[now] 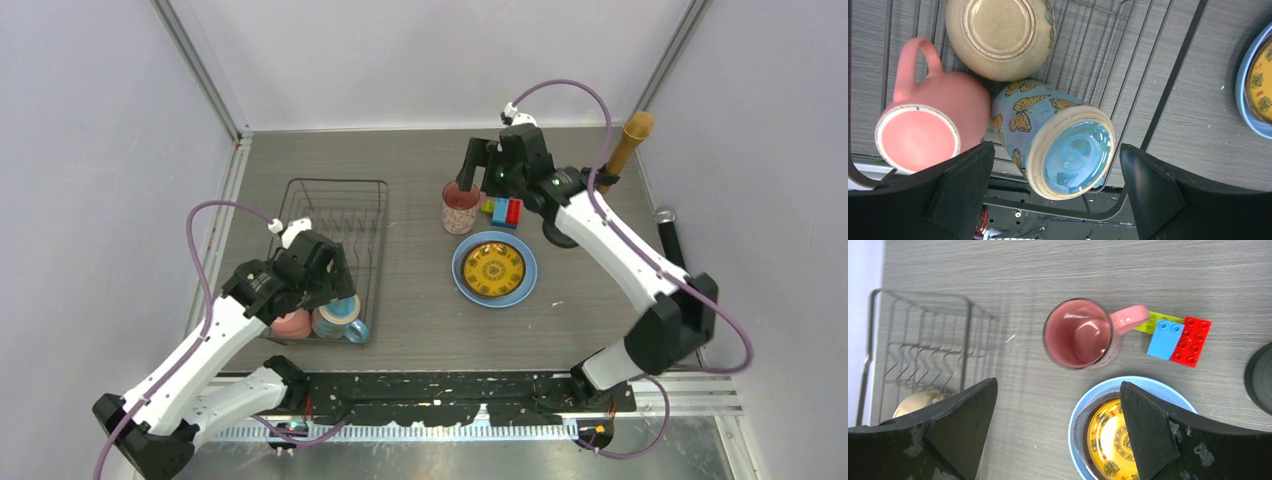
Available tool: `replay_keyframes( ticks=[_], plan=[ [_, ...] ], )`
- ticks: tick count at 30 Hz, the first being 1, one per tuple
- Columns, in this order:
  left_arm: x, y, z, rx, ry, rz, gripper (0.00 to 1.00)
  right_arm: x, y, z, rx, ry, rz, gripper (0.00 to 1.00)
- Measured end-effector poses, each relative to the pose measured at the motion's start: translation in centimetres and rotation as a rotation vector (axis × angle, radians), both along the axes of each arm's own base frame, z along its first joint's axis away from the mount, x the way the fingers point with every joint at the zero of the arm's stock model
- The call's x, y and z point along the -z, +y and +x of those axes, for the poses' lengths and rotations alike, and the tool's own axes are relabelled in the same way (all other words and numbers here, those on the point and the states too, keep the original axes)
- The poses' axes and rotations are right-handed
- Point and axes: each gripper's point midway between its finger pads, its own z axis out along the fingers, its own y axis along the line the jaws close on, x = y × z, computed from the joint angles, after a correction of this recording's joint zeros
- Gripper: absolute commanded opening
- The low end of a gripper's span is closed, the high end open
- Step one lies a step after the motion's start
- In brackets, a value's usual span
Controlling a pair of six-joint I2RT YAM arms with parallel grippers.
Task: Unload the mixed dishes from the dish rack
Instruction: Pick up the cup from the dish rack.
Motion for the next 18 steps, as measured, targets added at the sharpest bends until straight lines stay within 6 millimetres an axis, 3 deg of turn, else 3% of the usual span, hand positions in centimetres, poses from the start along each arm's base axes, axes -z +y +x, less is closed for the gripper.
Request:
replay_keyframes(
  ticks=[4,7,14,18],
  plan=[
    [0.6,-0.3,-0.3,0.013,0.039,0.034,1.0,-2.4,0.8,-3.8,-0.064,-0.122,0.026,1.0],
    [0.6,-0.4,-0.4,0.02,0.059,0.072,1.0,-2.6,0.7,-6.3,-0.098,-0.18,0.037,1.0],
    [0.8,-1.0,-0.6,0.019,0.089,0.115,1.0,0.9,-2.7,-9.3,-0.06,-0.227,0.012,1.0],
    [1.4,-1.4,-0.7,0.016,0.113,0.137,1.0,1.5,-3.8,-10.6,-0.053,-0.278,0.032,1.0]
  ],
)
